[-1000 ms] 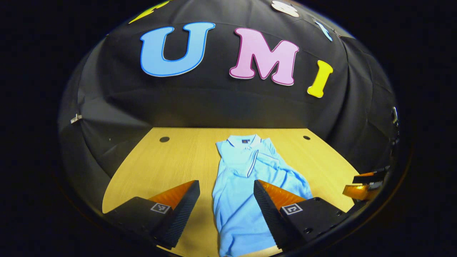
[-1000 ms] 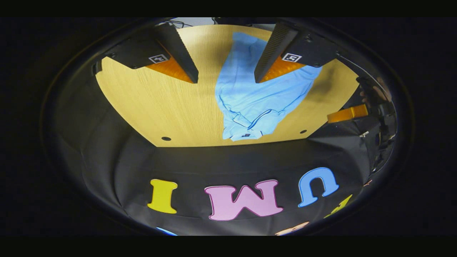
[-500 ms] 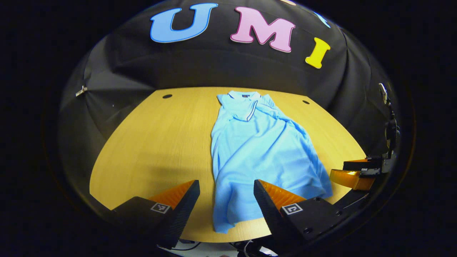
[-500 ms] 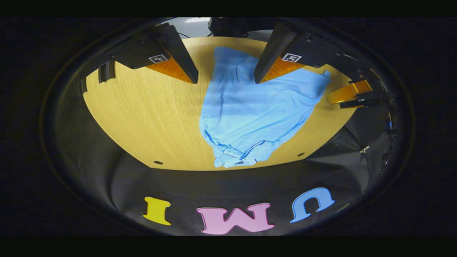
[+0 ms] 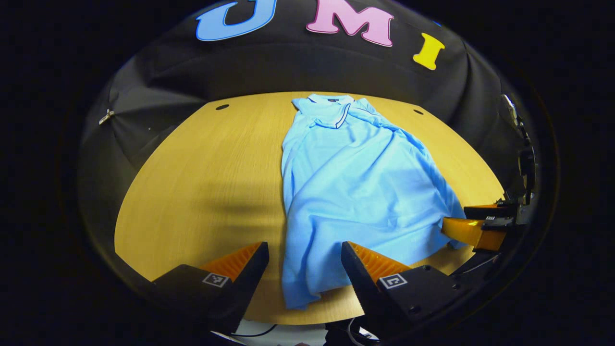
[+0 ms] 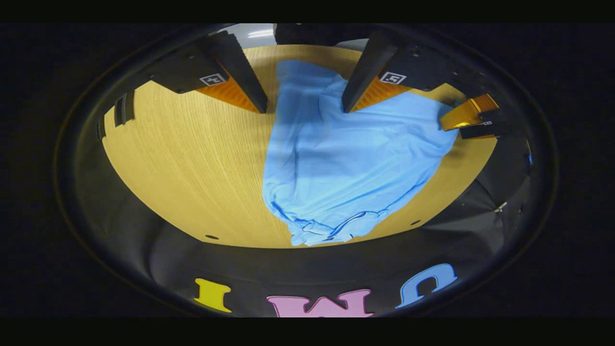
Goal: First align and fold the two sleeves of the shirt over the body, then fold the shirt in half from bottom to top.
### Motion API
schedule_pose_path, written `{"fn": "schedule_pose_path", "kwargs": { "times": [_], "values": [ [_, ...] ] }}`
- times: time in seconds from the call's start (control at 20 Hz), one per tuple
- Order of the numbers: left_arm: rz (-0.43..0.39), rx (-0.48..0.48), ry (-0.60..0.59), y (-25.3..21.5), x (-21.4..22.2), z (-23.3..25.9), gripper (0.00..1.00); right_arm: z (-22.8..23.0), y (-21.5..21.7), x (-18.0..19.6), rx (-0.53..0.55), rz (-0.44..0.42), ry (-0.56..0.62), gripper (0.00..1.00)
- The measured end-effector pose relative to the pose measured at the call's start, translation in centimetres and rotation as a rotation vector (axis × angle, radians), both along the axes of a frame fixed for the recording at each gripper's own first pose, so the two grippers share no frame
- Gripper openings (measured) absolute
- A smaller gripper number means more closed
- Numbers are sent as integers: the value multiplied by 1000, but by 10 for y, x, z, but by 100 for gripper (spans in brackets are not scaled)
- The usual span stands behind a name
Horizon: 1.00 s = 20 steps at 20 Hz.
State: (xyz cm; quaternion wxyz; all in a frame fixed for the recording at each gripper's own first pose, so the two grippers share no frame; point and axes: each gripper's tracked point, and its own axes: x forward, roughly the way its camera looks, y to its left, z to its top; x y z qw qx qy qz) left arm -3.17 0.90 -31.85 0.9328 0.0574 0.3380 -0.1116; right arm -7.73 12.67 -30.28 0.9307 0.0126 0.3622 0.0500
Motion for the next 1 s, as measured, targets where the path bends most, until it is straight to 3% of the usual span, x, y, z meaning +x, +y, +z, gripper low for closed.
{"fn": "schedule_pose_path", "kwargs": {
  "times": [0.25, 0.4, 0.45, 0.5, 0.55, 0.6, 0.8, 0.85, 0.9, 0.95, 1.0],
  "values": [
    [-12, 35, 7, -8, 3, -6, 98, -1, -1, -3, -53, 32, -4, 98],
    [-19, 38, 17, -15, 3, -6, 79, -2, -6, 0, -49, 10, 5, 95],
    [-27, 40, 20, -20, 4, -6, 76, -2, -6, 0, -45, 8, 6, 86],
    [-35, 41, 21, -22, 3, -7, 67, -3, -6, 0, -44, 13, 9, 77],
    [-45, 39, 18, -28, 2, -6, 62, -3, -4, 0, -41, 22, 13, 63],
    [-53, 36, 19, -30, 1, -7, 45, -3, -2, -1, -36, 33, 15, 61],
    [-20, -9, 19, -38, 7, -6, 15, -2, 6, -1, -20, 73, 25, 13],
    [3, -27, 23, -39, 9, -4, 12, -2, 6, -1, -12, 75, 27, 12],
    [15, -37, 27, -38, 9, -4, 4, -3, 8, -1, 0, 83, 30, 12],
    [13, -35, 33, -39, 9, -4, 8, -1, 10, -2, 17, 98, 36, 2],
    [1, -27, 34, -40, 7, -4, 7, 0, 8, -2, 33, 100, 39, 6]
  ]
}}
